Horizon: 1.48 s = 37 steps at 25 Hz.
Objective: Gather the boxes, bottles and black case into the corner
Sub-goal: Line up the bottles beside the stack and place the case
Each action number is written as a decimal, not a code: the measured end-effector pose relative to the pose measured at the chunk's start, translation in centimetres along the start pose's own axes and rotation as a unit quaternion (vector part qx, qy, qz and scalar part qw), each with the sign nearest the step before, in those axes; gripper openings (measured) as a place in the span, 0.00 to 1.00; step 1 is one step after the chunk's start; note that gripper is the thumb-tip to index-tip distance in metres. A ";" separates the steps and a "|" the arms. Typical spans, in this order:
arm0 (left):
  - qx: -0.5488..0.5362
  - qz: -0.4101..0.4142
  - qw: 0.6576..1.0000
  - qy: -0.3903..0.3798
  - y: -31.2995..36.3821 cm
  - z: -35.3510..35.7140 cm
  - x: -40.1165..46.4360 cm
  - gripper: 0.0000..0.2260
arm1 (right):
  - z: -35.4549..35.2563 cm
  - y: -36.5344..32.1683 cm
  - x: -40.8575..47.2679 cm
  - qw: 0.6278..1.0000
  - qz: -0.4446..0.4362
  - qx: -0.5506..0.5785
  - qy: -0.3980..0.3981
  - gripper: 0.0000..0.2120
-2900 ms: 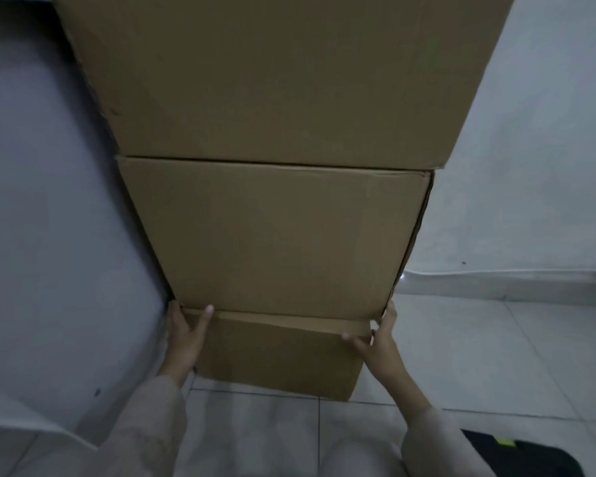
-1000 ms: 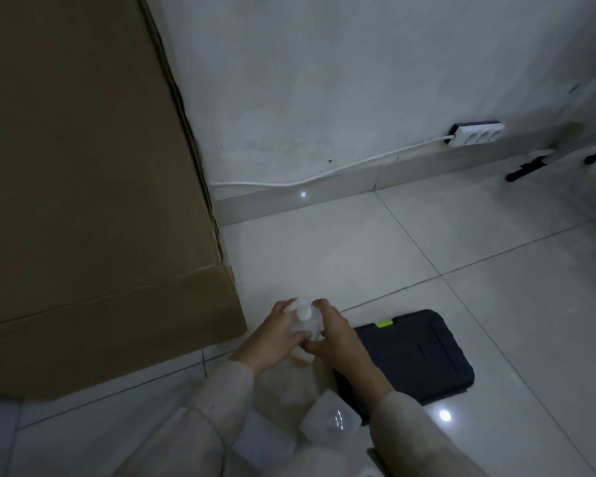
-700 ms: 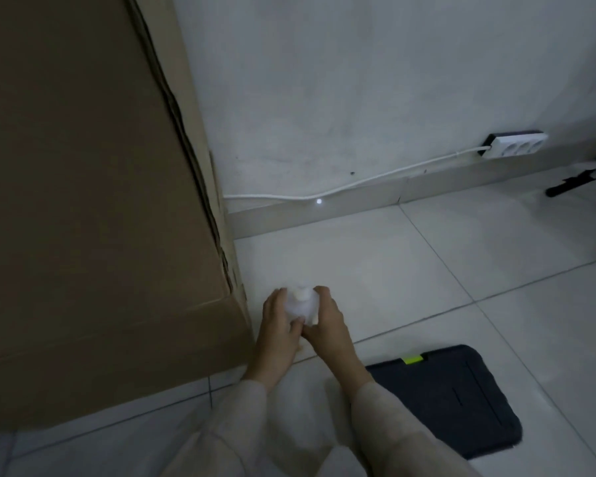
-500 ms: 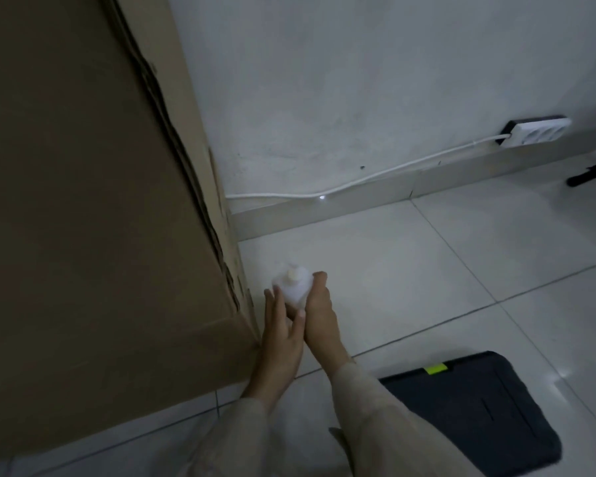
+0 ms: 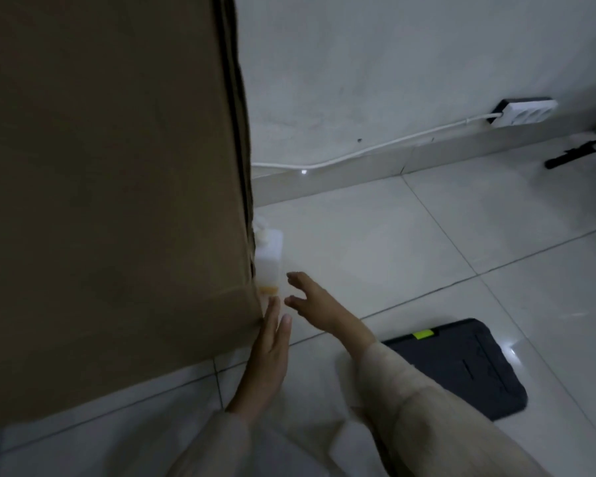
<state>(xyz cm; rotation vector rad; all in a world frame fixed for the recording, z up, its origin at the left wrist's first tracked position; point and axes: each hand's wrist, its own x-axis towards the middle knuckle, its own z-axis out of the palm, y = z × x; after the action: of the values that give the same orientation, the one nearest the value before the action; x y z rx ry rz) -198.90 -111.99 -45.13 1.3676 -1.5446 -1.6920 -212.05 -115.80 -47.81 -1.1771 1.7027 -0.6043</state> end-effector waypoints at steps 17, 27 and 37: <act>0.066 -0.263 0.955 0.118 -9.3 0.9 -8.6 0.39 | -3.2 7.8 -20.3 0.999 0.028 0.043 0.007 0.19; 0.108 -0.136 0.969 0.174 -7.6 1.5 -7.0 0.20 | -1.9 6.7 -23.5 0.986 0.017 -0.025 -0.161 0.52; 0.103 0.173 0.977 0.070 -1.1 -0.4 -7.4 0.26 | -3.5 2.3 -19.9 0.997 0.013 -0.074 -0.010 0.33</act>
<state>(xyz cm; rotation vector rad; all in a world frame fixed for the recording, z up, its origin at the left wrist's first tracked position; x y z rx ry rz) -195.36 -105.65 -43.50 1.1972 -1.7920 -1.2305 -214.45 -97.26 -39.80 -1.2589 1.7661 -0.4550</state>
